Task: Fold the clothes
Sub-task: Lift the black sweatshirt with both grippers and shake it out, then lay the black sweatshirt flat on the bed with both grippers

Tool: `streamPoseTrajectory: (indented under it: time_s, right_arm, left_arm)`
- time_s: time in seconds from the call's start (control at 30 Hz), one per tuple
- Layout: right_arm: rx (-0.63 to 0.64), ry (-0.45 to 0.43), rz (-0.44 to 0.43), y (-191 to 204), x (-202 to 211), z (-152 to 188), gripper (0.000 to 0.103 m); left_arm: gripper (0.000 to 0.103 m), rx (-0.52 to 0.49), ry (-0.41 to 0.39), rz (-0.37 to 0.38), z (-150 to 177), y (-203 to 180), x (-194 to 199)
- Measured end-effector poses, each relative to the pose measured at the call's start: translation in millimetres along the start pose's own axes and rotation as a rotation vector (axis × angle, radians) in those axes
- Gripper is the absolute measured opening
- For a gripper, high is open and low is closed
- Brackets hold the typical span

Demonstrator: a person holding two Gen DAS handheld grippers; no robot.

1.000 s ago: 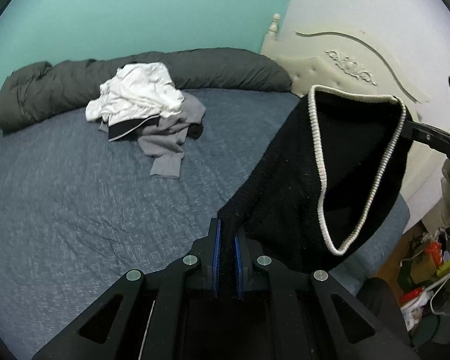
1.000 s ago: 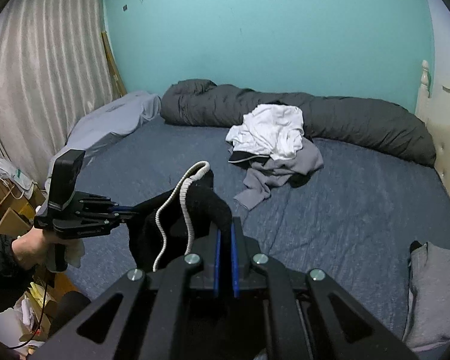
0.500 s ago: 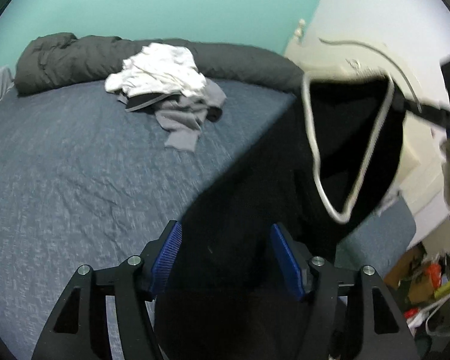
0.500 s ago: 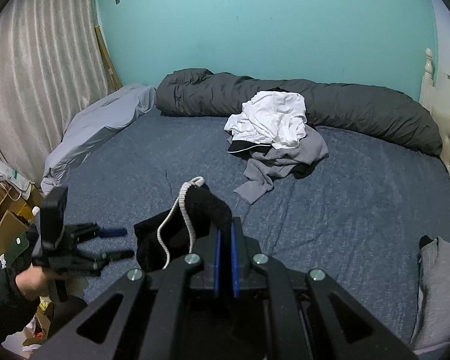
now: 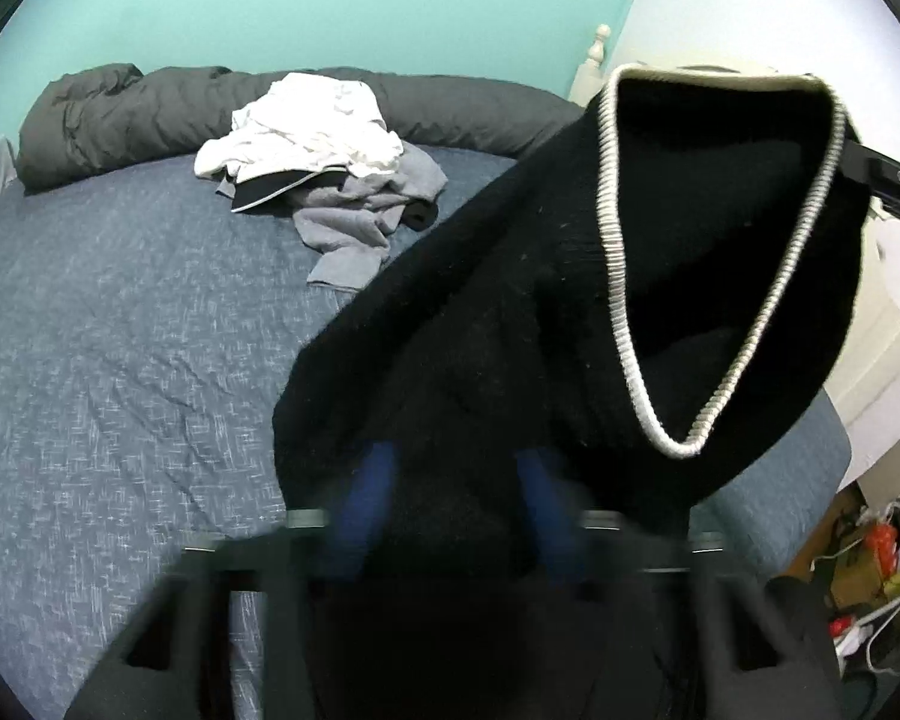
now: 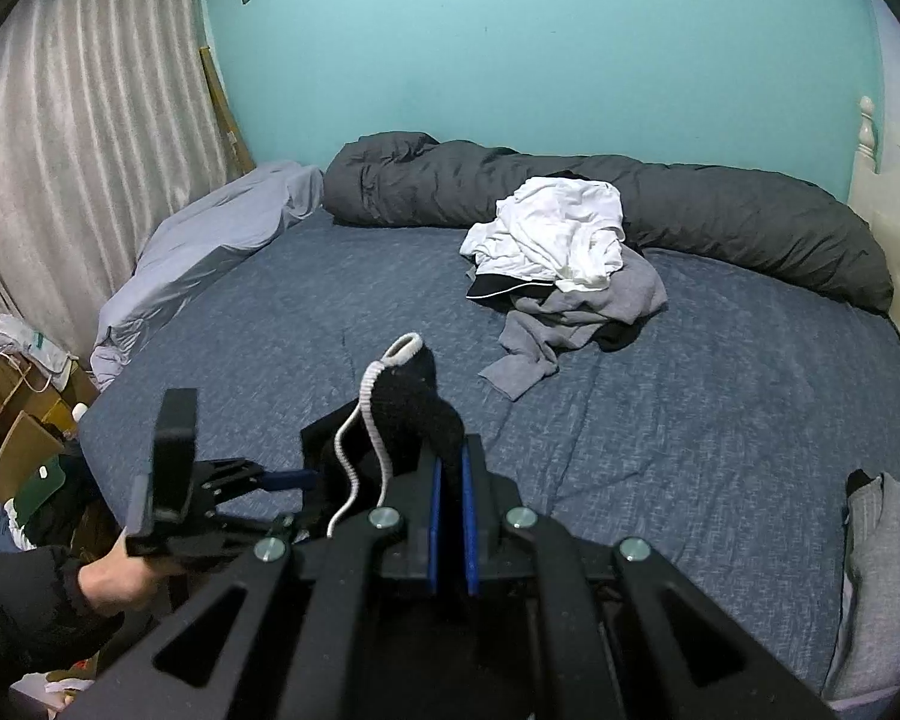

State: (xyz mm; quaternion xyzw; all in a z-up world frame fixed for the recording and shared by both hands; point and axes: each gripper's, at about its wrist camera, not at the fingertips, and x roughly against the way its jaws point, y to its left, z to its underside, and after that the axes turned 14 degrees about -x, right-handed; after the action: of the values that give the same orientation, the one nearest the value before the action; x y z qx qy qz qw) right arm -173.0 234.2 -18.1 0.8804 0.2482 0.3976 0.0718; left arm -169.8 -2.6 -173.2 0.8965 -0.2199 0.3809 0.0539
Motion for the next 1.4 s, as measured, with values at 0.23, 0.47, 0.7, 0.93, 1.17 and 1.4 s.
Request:
streamPoseTrajectory:
  time_s: [0.23, 0.47, 0.7, 0.93, 1.17, 1.4]
  right_arm:
    - [-0.009, -0.004, -0.001, -6, 2, 0, 0.006]
    - [-0.016, -0.025, 0.003, -15, 10, -2, 0.006]
    - [-0.002, -0.072, -0.005, -15, 28, -12, 0.006]
    - [0.05, -0.153, -0.02, -3, 60, -37, 0.006]
    - [0.057, -0.155, 0.014, -6, 50, -66, 0.006]
    - [0.01, -0.099, 0.045, -31, -5, -86, 0.006]
  left_arm:
    - [0.003, -0.026, -0.033, -0.005, -4, 9, 23]
    - [0.003, -0.021, -0.084, -0.071, -20, 44, 69]
    - [0.003, -0.077, -0.149, -0.145, -52, 56, 131]
    - [0.003, -0.145, -0.227, -0.188, -93, 48, 189]
    - [0.003, -0.161, -0.191, -0.194, -127, 52, 185]
    - [0.003, -0.111, -0.115, -0.171, -139, 75, 133]
